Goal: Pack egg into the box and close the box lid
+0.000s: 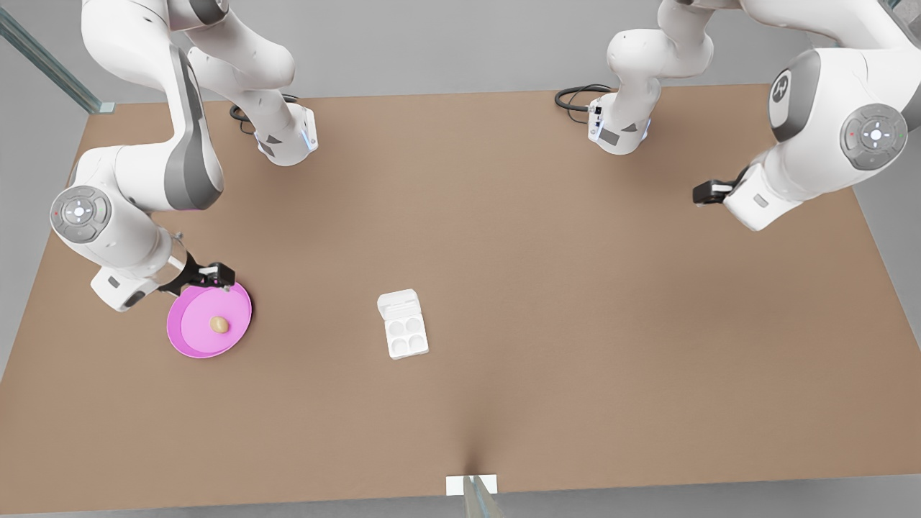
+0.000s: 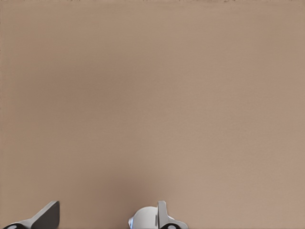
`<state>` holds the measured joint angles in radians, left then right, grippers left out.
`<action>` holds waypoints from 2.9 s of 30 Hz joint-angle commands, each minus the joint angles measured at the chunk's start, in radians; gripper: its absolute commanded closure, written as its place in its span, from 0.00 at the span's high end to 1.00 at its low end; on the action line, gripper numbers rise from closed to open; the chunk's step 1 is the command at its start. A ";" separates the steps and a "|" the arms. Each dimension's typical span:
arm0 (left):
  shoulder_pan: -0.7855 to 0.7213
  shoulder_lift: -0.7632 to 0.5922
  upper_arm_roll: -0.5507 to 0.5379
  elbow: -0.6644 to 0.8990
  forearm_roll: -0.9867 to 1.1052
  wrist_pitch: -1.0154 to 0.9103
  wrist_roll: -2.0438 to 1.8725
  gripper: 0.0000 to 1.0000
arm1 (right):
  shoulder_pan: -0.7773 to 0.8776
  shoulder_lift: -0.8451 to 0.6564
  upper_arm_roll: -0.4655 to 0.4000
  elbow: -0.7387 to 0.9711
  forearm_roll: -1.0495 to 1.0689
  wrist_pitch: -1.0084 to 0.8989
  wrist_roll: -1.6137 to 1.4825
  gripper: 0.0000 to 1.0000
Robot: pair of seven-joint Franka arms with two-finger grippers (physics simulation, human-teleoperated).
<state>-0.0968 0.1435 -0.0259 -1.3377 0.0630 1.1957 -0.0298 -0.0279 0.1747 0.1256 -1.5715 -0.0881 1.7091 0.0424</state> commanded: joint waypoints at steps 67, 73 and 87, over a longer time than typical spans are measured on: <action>-0.006 0.033 -0.048 0.000 0.003 0.068 -0.013 1.00 | -0.323 0.371 0.089 -0.324 -0.036 0.870 -0.389 1.00; -0.006 0.033 -0.048 0.000 0.001 0.058 -0.015 1.00 | -0.310 0.393 0.089 -0.323 -0.033 0.870 -0.384 1.00; -0.008 0.033 -0.049 -0.001 0.001 0.048 -0.013 1.00 | -0.319 0.287 0.091 -0.510 -0.030 0.863 -0.349 1.00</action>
<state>-0.1046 0.1775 -0.0748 -1.3396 0.0642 1.2470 -0.0436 -0.3469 0.4701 0.2161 -2.0715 -0.1212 2.5746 -0.2656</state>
